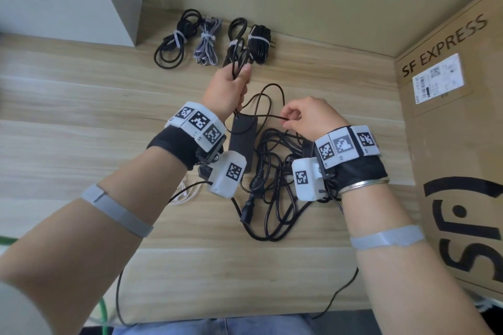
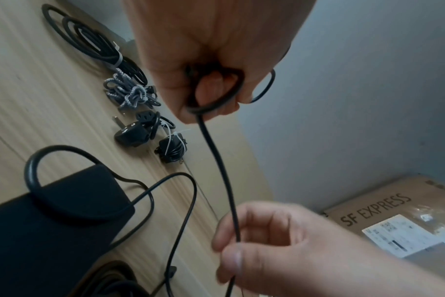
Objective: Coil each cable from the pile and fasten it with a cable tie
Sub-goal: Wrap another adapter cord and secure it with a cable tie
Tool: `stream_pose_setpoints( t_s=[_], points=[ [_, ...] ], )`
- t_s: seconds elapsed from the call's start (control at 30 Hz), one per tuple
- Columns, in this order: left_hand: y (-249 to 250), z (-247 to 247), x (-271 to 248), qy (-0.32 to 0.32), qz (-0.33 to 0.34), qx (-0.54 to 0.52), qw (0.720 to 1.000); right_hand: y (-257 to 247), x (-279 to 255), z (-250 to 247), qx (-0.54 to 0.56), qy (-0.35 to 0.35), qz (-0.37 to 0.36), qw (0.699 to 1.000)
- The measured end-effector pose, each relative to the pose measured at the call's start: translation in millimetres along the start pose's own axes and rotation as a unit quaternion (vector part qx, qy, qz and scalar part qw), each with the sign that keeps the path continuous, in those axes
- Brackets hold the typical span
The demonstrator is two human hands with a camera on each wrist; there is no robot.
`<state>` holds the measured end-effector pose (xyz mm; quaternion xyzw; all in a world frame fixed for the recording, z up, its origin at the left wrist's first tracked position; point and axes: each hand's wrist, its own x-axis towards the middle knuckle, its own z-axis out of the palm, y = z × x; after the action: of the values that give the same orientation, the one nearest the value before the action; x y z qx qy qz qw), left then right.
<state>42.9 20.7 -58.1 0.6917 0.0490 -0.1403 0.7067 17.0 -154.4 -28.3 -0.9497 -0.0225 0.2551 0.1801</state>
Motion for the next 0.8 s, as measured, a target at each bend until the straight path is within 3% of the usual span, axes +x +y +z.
stream_pose_setpoints(
  t_s=[0.1,0.23,0.3,0.57,0.67,0.73,0.8],
  points=[
    [4,-2,-1,0.003,-0.007,0.034,0.999,4,3,3,-0.021,-0.004,0.024,0.999],
    [1,4,-9,-0.076,0.005,0.211,0.975,-6,-1,0,0.138,0.089,-0.014,0.986],
    [-4,9,-12,-0.121,0.014,0.234,0.965,-12,-2,-3,0.18,0.114,-0.023,0.977],
    [-11,12,-10,-0.164,-0.007,0.168,0.972,-13,-2,2,0.203,0.11,-0.026,0.973],
    [-12,7,-10,-0.161,-0.032,0.059,0.985,-6,-2,5,0.168,0.064,-0.024,0.983],
    [-13,5,-8,-0.145,-0.014,0.046,0.988,-2,-2,11,0.136,0.014,-0.02,0.99],
    [-13,5,-8,-0.137,0.0,0.034,0.99,0,1,22,0.108,0.01,-0.01,0.994]
  ],
)
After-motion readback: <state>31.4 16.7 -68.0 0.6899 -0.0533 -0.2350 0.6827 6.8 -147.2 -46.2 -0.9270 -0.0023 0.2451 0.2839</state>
